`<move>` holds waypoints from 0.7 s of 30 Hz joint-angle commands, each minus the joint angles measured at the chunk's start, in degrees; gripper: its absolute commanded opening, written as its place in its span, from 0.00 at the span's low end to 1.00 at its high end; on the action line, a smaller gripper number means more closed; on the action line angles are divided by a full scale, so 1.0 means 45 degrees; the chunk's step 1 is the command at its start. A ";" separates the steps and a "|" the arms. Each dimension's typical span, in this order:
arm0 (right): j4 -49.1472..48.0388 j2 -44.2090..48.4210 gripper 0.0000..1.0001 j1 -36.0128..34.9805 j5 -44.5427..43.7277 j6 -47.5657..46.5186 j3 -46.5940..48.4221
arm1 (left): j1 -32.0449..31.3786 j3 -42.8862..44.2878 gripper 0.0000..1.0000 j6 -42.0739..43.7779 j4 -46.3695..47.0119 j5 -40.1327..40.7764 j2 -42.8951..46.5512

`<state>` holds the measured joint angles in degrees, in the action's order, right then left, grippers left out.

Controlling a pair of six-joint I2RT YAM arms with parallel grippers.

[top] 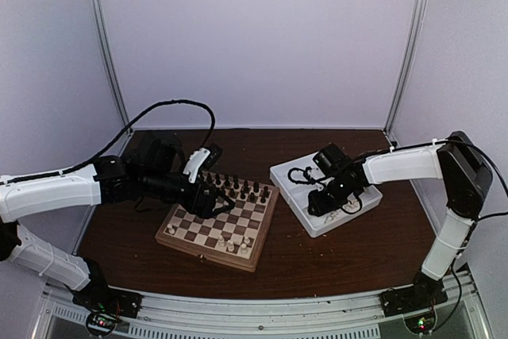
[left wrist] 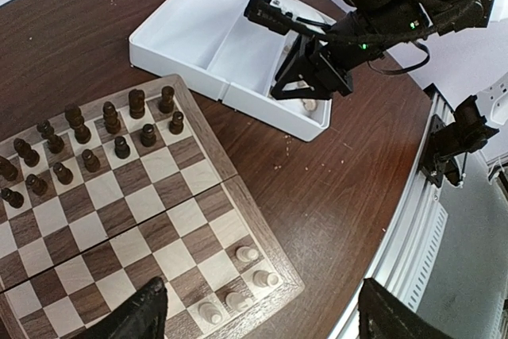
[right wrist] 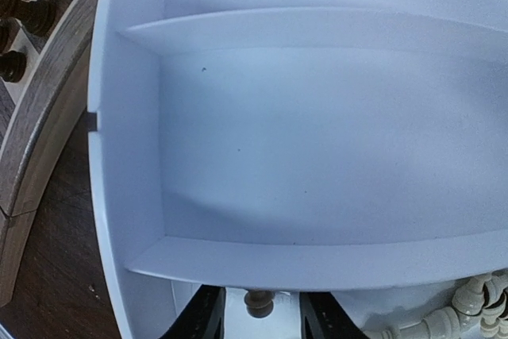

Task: Set up the chess pieces on the board
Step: Pick up the chess piece from the storage box.

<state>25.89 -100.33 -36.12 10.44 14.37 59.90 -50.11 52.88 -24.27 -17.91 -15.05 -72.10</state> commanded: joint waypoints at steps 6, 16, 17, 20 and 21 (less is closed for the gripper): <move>0.0002 -0.0488 0.34 -0.0022 -0.0088 -0.0302 0.0381 | -0.0076 0.0093 0.83 0.0214 0.0282 0.0183 0.0031; 0.0035 -0.0397 0.20 -0.0059 0.0061 -0.0284 0.0073 | -0.0071 0.0201 0.83 0.0220 0.0251 0.0093 -0.0052; 0.0061 -0.0257 0.17 -0.0060 0.0034 -0.0266 -0.0034 | -0.0075 0.0201 0.83 0.0209 0.0265 0.0084 -0.0070; 0.0160 0.0223 0.15 -0.0060 -0.0046 -0.0216 -0.0311 | -0.0076 0.0211 0.83 0.0180 0.0260 0.0018 -0.0126; 0.0237 0.0397 0.14 -0.0060 -0.0123 -0.0207 -0.0380 | -0.0076 0.0220 0.83 0.0162 0.0266 0.0016 -0.0145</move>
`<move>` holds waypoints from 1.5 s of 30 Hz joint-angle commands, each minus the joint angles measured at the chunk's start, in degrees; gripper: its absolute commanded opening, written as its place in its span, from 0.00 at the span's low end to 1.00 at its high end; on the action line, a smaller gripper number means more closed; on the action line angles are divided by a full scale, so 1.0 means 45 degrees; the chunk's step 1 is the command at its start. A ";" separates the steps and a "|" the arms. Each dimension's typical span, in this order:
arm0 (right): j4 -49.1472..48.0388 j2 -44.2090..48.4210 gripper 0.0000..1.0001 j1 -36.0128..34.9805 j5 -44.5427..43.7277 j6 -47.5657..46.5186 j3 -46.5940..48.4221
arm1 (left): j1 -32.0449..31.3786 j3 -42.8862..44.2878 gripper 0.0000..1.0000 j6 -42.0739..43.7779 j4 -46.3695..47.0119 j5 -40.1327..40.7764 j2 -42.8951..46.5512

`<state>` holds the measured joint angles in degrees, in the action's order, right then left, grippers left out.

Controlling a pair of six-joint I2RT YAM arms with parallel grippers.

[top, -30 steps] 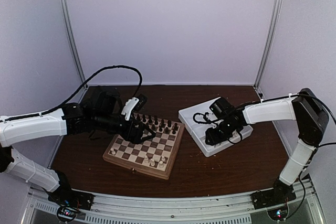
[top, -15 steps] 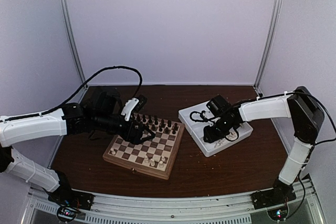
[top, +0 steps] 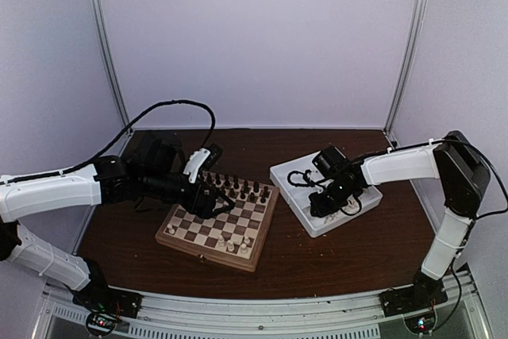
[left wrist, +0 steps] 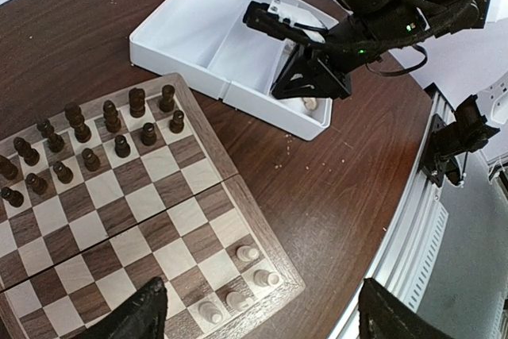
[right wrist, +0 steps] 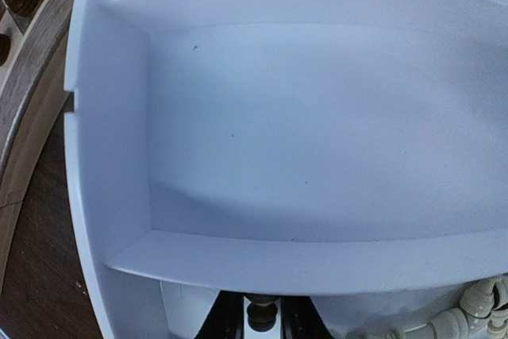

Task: Set up the chess pieces on the board
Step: Pick up the chess piece from the storage box.

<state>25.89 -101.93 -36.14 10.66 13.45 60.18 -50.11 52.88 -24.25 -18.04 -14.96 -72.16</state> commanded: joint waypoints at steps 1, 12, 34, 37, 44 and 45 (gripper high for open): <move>0.0333 0.0885 0.15 -0.0055 -0.0245 0.0023 -0.0503 | -0.0076 0.0231 0.83 0.0155 0.0291 -0.0014 -0.0162; 0.0568 0.1419 0.30 -0.0045 -0.0715 0.0354 -0.0950 | -0.0075 0.0426 0.83 0.0203 0.0386 -0.0216 -0.0433; 0.1415 -0.0186 0.34 -0.0054 -0.0768 -0.0290 0.0317 | -0.0076 0.0220 0.83 0.0184 0.0270 -0.0004 -0.0155; 0.1439 -0.0240 0.26 -0.0044 -0.0752 -0.0304 0.0366 | -0.0076 0.0221 0.83 0.0194 0.0298 0.0009 -0.0194; 0.1334 0.0547 0.18 -0.0046 -0.0859 -0.0275 0.0319 | -0.0073 0.0240 0.83 0.0160 0.0230 -0.0001 -0.0084; 0.1278 0.0716 0.18 -0.0054 -0.0878 -0.0256 0.0318 | -0.0076 0.0240 0.83 0.0155 0.0239 0.0004 -0.0064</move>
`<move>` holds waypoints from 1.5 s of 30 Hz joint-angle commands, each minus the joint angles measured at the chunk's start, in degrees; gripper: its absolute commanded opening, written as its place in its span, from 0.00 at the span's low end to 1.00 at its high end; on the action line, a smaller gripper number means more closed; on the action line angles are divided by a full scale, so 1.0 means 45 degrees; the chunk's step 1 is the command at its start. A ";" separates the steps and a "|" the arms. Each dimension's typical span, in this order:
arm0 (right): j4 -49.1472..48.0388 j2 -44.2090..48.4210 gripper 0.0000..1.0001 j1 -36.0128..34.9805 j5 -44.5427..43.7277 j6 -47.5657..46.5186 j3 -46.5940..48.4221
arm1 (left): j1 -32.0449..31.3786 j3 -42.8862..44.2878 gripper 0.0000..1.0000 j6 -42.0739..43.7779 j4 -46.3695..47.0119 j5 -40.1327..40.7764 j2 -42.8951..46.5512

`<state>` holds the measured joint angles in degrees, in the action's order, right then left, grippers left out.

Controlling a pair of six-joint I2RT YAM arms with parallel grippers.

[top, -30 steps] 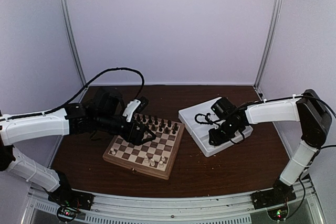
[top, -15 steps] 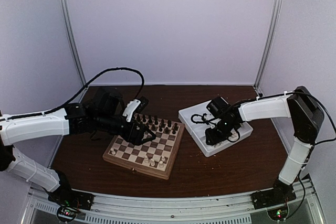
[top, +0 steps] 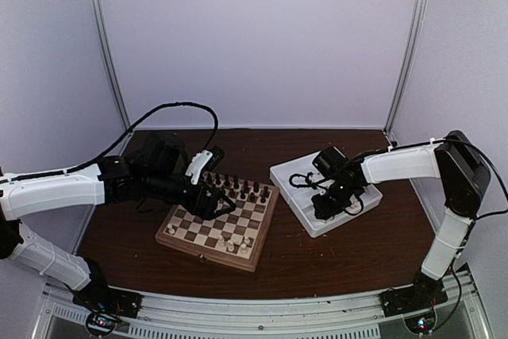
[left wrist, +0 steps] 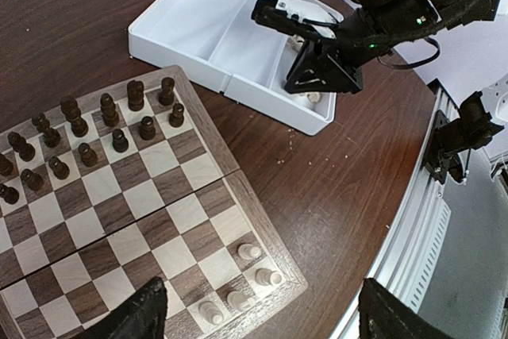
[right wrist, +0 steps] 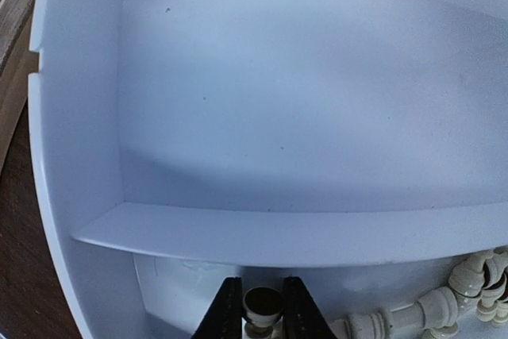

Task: Set up the chess pieces on the board
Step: Pick up the chess piece from the storage box, then place the chess piece on the chessboard.

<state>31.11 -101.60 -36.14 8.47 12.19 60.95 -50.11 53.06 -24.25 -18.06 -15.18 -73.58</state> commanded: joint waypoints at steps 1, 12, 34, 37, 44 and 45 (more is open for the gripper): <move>0.0059 0.0854 0.18 -0.0055 -0.0392 0.0053 0.0138 | -0.0076 0.0219 0.83 0.0145 0.0252 0.0053 0.0257; -0.2529 0.4317 0.18 -0.0052 0.1366 0.3048 -0.0019 | -0.0475 0.0277 0.80 0.0036 0.2373 0.1024 0.0224; -1.2525 0.6962 0.16 -0.0667 0.2361 1.2435 -0.3187 | -0.3294 0.2783 0.74 0.6179 1.1730 0.7289 -0.4770; -1.2892 0.6992 0.15 -0.0774 0.2310 1.2777 -0.3300 | -0.3287 0.3122 0.71 0.6751 1.2126 0.7137 -0.5234; -1.3248 0.6997 0.15 -0.0892 0.2260 1.2948 -0.3447 | -0.3294 0.3743 0.66 0.6971 1.2402 0.7398 -0.5912; -1.3260 0.6978 0.15 -0.0894 0.2222 1.2965 -0.3505 | -0.3283 0.3764 0.64 0.6976 1.2502 0.7414 -0.5941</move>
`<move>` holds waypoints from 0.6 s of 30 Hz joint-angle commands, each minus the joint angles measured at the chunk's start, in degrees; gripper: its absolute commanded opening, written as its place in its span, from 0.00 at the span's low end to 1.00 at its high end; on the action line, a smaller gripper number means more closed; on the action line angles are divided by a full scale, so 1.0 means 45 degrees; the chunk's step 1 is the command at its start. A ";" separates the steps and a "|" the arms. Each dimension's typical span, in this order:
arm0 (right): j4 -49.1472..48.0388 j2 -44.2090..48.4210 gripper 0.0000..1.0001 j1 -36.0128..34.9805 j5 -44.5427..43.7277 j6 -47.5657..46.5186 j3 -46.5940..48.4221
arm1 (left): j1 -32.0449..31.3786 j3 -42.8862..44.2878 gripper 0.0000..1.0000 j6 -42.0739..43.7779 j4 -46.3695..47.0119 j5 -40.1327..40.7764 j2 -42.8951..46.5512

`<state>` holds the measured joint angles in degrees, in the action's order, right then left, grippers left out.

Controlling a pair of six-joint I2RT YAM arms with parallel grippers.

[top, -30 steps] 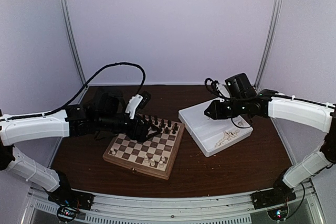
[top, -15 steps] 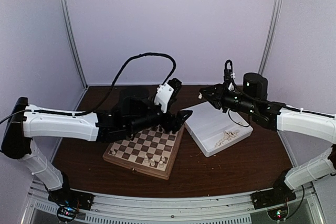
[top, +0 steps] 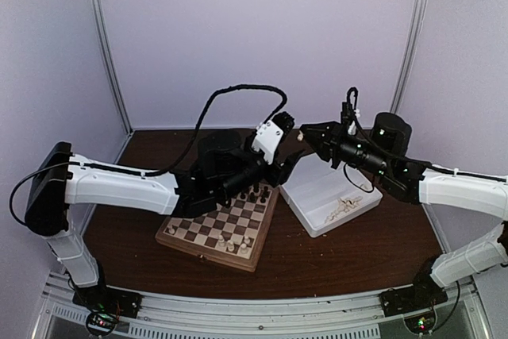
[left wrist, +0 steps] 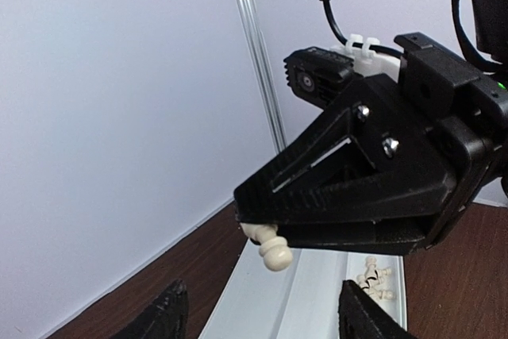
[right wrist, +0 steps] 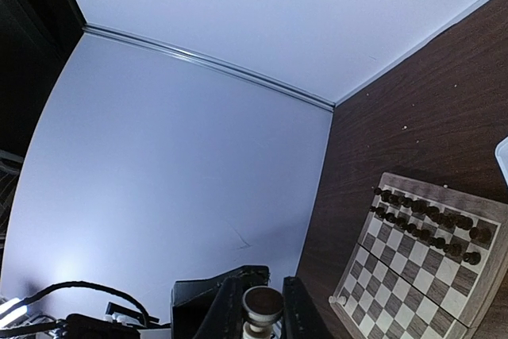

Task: Set up the chess pieces on the board
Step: Place the chess piece on the chessboard.

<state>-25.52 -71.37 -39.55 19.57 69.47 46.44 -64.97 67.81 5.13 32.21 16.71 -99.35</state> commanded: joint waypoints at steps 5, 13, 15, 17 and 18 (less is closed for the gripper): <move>-0.1248 0.0038 0.14 -0.0190 -0.0232 0.0473 -0.0474 | 0.0010 0.0754 0.47 0.0479 0.1303 0.0242 -0.0484; -0.1637 -0.0276 0.14 -0.0271 -0.0127 0.0620 -0.0407 | 0.0004 0.0732 0.42 0.0609 0.1489 0.0406 -0.0597; -0.1754 -0.0341 0.14 -0.0271 -0.0072 0.0672 -0.0383 | 0.0011 0.0732 0.41 0.0622 0.1495 0.0432 -0.0616; -0.1851 -0.0431 0.14 -0.0302 -0.0030 0.0730 -0.0378 | 0.0014 0.0732 0.39 0.0670 0.1538 0.0465 -0.0616; -0.1920 -0.0470 0.14 -0.0311 -0.0016 0.0750 -0.0378 | 0.0020 0.0732 0.38 0.0701 0.1564 0.0466 -0.0617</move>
<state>-31.18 -72.69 -40.27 19.31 72.25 44.56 -64.99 69.89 7.20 35.33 17.93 -101.71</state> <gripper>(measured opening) 0.163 0.397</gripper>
